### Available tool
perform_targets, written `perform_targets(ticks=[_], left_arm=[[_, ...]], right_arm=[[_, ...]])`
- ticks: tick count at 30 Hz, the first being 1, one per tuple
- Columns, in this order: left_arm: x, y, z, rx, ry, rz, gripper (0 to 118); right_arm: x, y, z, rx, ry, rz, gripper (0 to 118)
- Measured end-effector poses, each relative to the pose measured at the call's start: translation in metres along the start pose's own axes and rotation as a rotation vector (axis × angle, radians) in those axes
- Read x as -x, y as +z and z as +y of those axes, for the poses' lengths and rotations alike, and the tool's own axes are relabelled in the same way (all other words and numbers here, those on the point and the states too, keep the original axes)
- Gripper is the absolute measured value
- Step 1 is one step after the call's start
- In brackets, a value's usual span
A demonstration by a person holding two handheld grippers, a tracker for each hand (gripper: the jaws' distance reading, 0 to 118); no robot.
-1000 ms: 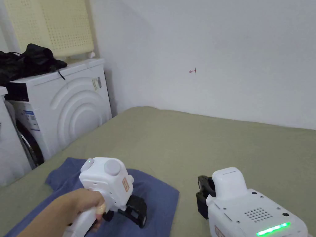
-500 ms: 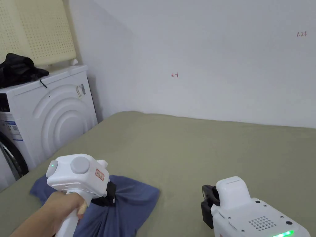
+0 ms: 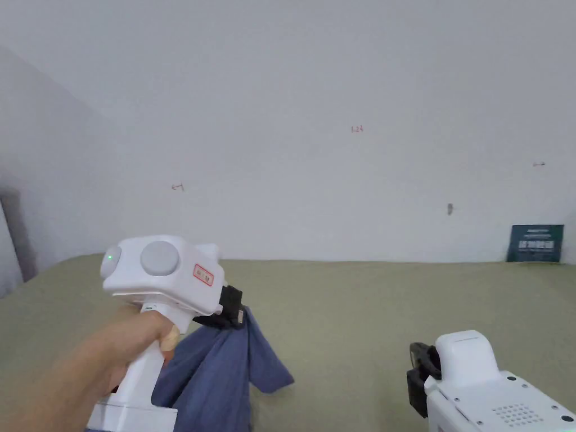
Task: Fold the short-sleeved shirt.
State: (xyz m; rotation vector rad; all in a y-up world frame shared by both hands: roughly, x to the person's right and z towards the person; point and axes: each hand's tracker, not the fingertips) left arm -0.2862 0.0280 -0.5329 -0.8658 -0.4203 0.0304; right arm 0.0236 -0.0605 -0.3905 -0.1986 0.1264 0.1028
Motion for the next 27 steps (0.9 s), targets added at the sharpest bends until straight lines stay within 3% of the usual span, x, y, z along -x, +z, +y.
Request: perform_targets(ticks=[7, 14, 20, 21, 23, 24, 27], left_arm=[[-0.2, -0.055, 0.008, 0.072, -0.194, -0.264, 0], [-0.297, -0.126, -0.02, 0.219, -0.363, -0.535, 0], [-0.319, -0.19, -0.099, 0.375, -0.313, -0.557, 2], [-0.317, -0.203, -0.111, 0.412, -0.284, -0.559, 8], [-0.307, -0.224, -0.125, 0.479, -0.228, -0.504, 71], [-0.305, -0.218, -0.128, 0.442, -0.229, -0.399, 87], [-0.271, -0.202, -0.108, 0.404, -0.12, -0.365, 85]], right_arm=[[-0.121, 0.07, -0.006, 0.008, 0.038, -0.259, 0], [-0.2, 0.136, -0.037, 0.064, -0.04, -0.442, 0], [-0.225, 0.155, -0.063, 0.115, -0.055, -0.495, 0], [-0.224, 0.155, -0.065, 0.117, -0.06, -0.494, 0], [-0.223, 0.153, -0.068, 0.127, -0.074, -0.485, 0], [-0.222, 0.151, -0.068, 0.132, -0.079, -0.479, 0], [-0.217, 0.143, -0.066, 0.14, -0.091, -0.45, 0]])
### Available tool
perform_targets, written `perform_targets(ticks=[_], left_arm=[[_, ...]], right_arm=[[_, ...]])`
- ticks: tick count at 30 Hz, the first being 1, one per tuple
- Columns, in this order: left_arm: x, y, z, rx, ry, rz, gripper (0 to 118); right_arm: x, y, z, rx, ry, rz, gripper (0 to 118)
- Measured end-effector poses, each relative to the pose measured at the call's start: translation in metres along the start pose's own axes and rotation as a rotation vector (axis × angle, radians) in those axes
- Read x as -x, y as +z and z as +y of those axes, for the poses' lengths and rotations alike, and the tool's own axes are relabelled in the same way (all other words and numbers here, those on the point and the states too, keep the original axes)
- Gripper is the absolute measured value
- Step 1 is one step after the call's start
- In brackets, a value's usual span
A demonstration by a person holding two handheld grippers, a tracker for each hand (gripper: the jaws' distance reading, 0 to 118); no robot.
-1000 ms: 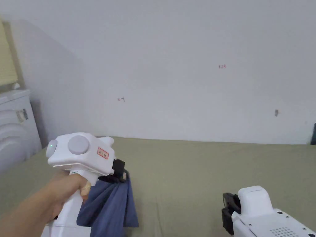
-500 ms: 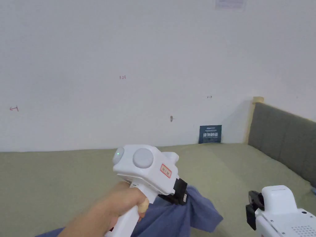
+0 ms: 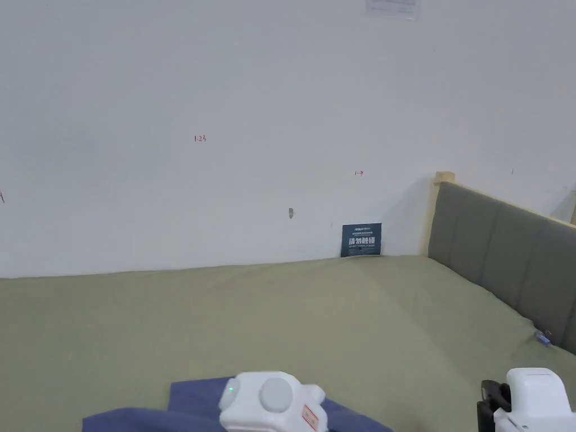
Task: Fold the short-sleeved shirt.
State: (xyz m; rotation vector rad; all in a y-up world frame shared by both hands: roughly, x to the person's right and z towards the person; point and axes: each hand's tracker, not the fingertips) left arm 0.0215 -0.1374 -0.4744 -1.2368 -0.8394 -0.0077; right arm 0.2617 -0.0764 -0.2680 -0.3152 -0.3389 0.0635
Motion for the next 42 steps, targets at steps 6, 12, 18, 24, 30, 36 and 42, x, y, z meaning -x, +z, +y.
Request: perform_targets(ticks=[6, 12, 18, 24, 30, 36, 42], left_arm=[[0.058, 0.155, -0.011, -0.376, 0.034, 0.093, 60], [0.111, 0.252, -0.101, -0.627, 0.074, 0.431, 0], [0.165, 0.263, -0.168, -0.68, 0.24, 0.552, 0], [0.181, 0.248, -0.165, -0.673, 0.27, 0.533, 0], [0.193, 0.229, -0.098, -0.558, 0.26, 0.452, 0], [0.249, 0.192, -0.025, -0.403, 0.341, 0.416, 28], [0.284, 0.134, -0.017, -0.173, 0.458, 0.321, 111]], right_arm=[[0.024, -0.01, 0.018, -0.011, -0.041, 0.062, 0], [0.051, -0.018, 0.032, -0.023, -0.055, 0.112, 0], [0.081, -0.029, 0.029, -0.006, -0.049, 0.147, 0], [0.1, -0.037, 0.034, 0.006, -0.024, 0.18, 0], [0.102, -0.049, 0.044, -0.011, 0.019, 0.192, 0], [0.094, -0.06, 0.04, -0.007, 0.06, 0.192, 0], [0.082, -0.072, 0.024, 0.048, 0.095, 0.176, 0]])
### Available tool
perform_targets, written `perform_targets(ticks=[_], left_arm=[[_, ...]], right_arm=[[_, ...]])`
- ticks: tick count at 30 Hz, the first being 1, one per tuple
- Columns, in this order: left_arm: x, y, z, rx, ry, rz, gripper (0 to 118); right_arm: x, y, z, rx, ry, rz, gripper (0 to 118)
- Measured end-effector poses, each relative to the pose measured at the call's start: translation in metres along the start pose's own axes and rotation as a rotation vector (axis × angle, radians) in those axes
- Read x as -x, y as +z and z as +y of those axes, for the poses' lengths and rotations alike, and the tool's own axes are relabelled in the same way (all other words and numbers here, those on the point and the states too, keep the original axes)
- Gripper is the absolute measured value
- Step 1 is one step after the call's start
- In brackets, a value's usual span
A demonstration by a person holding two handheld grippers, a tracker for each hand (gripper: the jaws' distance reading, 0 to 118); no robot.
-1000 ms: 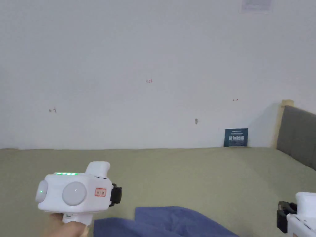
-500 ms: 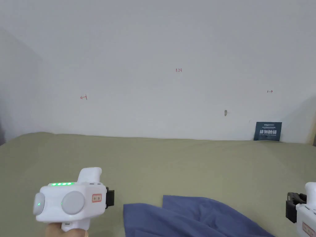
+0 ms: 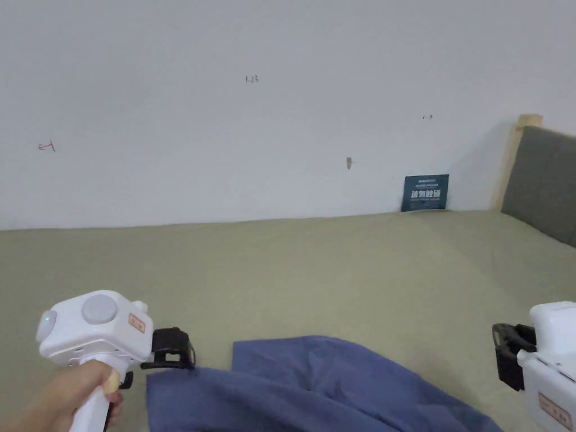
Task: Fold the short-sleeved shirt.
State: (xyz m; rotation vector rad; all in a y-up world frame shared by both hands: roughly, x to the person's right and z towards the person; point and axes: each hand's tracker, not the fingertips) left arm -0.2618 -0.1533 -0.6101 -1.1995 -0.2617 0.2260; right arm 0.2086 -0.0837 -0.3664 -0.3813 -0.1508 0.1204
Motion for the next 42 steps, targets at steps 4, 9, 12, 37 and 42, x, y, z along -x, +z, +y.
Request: perform_targets(ticks=[4, 9, 12, 37, 42], left_arm=[[0.008, -0.043, 0.0, 0.048, 0.009, 0.028, 99], [0.004, -0.034, 0.0, -0.045, -0.05, 0.183, 12], [0.011, -0.022, -0.005, -0.074, -0.017, 0.061, 0], [0.008, 0.027, 0.002, -0.232, -0.049, 0.013, 0], [-0.003, 0.076, 0.009, -0.362, -0.054, 0.017, 0]], right_arm=[[-0.007, -0.005, -0.009, 0.037, -0.018, 0.004, 0], [-0.013, -0.008, -0.019, 0.11, -0.041, 0.039, 2], [-0.017, -0.009, -0.026, 0.222, -0.098, 0.108, 61], [-0.008, 0.004, -0.034, 0.371, -0.088, 0.236, 1], [-0.012, -0.015, 0.016, 0.285, -0.125, 0.235, 1]])
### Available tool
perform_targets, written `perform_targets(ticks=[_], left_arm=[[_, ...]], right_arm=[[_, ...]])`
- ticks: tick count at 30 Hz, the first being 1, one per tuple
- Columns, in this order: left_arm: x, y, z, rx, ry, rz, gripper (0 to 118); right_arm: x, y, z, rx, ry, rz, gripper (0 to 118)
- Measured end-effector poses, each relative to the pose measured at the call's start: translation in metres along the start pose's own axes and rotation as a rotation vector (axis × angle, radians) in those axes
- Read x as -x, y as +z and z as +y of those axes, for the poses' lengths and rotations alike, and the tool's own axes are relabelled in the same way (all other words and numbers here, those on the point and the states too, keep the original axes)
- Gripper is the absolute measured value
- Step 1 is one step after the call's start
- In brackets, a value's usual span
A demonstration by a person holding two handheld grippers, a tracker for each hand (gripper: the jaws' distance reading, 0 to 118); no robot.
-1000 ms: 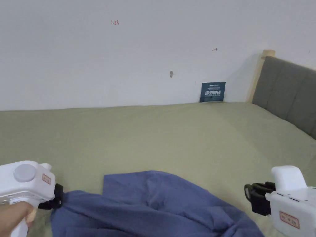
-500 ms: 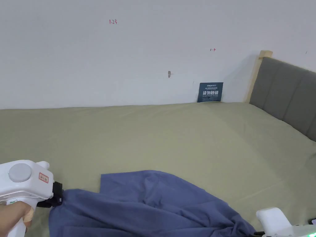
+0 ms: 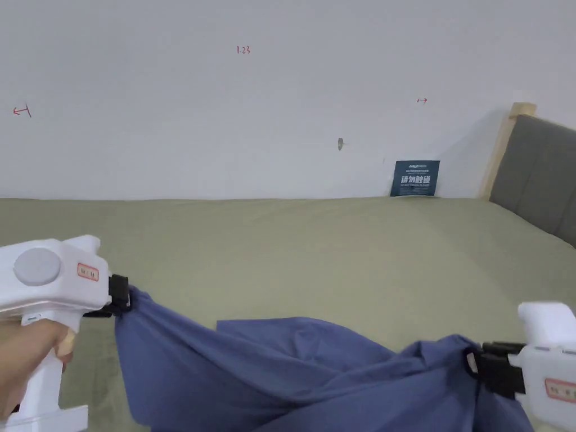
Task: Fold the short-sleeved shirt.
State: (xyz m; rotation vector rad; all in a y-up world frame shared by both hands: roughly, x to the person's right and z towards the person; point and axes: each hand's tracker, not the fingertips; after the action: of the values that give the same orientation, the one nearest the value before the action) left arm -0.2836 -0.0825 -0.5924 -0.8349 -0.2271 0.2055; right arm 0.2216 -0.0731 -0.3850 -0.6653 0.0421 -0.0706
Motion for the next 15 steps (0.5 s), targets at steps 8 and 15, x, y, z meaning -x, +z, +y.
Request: perform_targets(ticks=[8, 15], left_arm=[[0.014, 0.056, 0.052, -0.189, 0.076, 0.04, 0], [0.042, 0.094, 0.103, -0.302, 0.113, 0.108, 0]], right_arm=[[0.009, -0.024, 0.107, -0.132, 0.051, 0.017, 1], [0.019, -0.051, 0.199, -0.237, 0.07, 0.057, 1]])
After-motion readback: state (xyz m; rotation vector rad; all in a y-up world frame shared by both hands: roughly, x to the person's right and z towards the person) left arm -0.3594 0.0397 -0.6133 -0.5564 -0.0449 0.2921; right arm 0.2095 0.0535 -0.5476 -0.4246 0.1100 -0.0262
